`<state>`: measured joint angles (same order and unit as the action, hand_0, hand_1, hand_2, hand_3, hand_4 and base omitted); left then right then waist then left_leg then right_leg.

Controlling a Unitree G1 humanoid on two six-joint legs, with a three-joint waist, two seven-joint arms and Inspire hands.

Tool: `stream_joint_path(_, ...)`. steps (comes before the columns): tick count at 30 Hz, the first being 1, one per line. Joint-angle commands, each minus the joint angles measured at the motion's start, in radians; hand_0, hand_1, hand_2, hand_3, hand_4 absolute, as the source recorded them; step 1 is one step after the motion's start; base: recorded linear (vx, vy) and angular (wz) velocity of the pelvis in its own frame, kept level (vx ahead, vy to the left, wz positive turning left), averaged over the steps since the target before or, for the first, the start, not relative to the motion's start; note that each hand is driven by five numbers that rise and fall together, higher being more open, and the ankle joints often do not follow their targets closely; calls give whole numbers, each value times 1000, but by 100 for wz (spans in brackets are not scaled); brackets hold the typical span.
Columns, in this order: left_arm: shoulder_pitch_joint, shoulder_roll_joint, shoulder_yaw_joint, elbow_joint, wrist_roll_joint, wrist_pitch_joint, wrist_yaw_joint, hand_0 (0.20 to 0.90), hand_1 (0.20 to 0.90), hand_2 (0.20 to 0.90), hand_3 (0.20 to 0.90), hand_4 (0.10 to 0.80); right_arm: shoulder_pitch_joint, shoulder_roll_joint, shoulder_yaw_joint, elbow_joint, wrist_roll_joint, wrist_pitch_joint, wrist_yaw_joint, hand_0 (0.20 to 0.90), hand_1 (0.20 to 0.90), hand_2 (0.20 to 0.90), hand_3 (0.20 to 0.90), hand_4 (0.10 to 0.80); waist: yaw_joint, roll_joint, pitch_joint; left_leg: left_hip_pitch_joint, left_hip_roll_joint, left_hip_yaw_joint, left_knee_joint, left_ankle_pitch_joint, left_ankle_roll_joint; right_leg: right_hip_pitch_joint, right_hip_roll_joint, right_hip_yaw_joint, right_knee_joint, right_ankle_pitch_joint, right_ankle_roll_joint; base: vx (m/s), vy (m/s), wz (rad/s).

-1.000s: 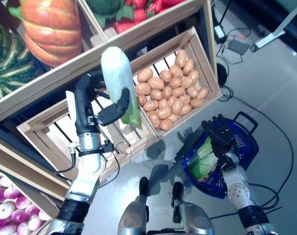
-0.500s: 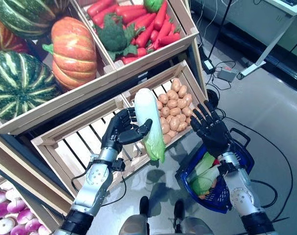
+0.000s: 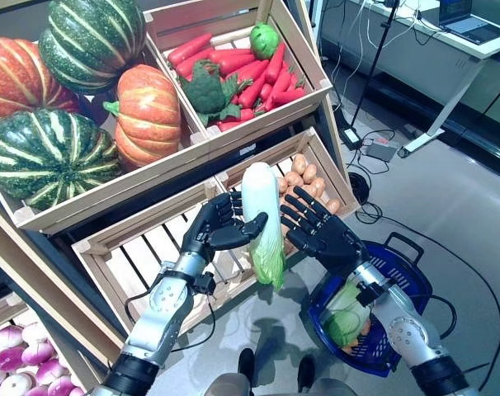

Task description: Put vegetables into the basket

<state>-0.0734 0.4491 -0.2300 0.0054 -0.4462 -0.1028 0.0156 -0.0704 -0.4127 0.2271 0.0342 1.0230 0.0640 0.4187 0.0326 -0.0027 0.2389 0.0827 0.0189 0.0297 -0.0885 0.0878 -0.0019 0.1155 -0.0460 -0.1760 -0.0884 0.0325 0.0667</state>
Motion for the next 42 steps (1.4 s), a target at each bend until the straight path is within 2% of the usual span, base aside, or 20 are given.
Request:
stream_joint_path(1, -62, 11, 9, -99, -94, -130, -35, 300, 300, 300, 300, 400, -25, -2, 47, -42, -43, 0, 75, 900, 900, 900, 900, 800, 17, -39, -128, 26, -25, 1, 29, -135, -29, 12, -72, -22, 12, -5, 65, 33, 7, 1)
stream_joint_path(7, -51, 6, 9, -146, -127, -162, -43, 300, 300, 300, 300, 400, 0, -1, 79, -16, -83, 2, 53, 900, 900, 900, 900, 800, 19, -39, -129, 30, -25, -5, 26, -136, -29, 13, -74, -20, 13, -7, 64, 0, 0, 0)
stream_joint_path(15, -51, -1, -3, -175, -176, -158, -67, 300, 300, 300, 300, 400, 10, -11, 106, 14, -153, 33, 14, 900, 900, 900, 900, 800, 18, -41, -133, 32, -23, -6, 20, -135, -30, 12, -78, -17, 10, -6, 67, 0, 0, 0)
stream_joint_path(19, -49, -4, -13, -186, -183, -159, -65, 300, 300, 300, 300, 400, 9, -22, 123, 29, -181, 35, -44, 900, 900, 900, 900, 800, 18, -42, -136, 35, -23, -8, 16, -133, -31, 13, -77, -15, 9, -4, 67, 0, 0, 0)
stream_joint_path(23, -48, -7, -12, -190, -176, -155, -59, 300, 300, 300, 300, 400, 14, -7, 117, 66, -230, 43, -177, 900, 900, 900, 900, 800, 13, -41, -141, 33, -21, -5, 16, -130, -33, 10, -77, -11, 8, -1, 68, 0, 0, 0)
stream_joint_path(31, -52, -7, -14, -200, -167, -149, -37, 300, 300, 300, 300, 400, 19, 15, 125, 80, -264, 75, -280, 900, 900, 900, 900, 800, 7, -38, -140, 32, -20, -2, 14, -128, -32, 6, -76, -3, 8, 2, 66, 0, 0, 0)
stream_joint_path(36, -58, -11, -20, -203, -168, -140, -42, 300, 300, 300, 300, 400, 10, 17, 146, 70, -296, 97, -272, 900, 900, 900, 900, 800, 9, -37, -141, 32, -20, -3, 10, -126, -32, 4, -75, 1, 6, 3, 66, 0, 0, 0)
stream_joint_path(42, -60, -11, -25, -212, -191, -120, -57, 300, 300, 300, 300, 400, 3, 1, 172, 50, -300, 101, -164, 900, 900, 900, 900, 800, 13, -38, -144, 30, -20, -4, 8, -124, -33, 4, -76, -1, 4, 4, 66, 0, 0, 0)
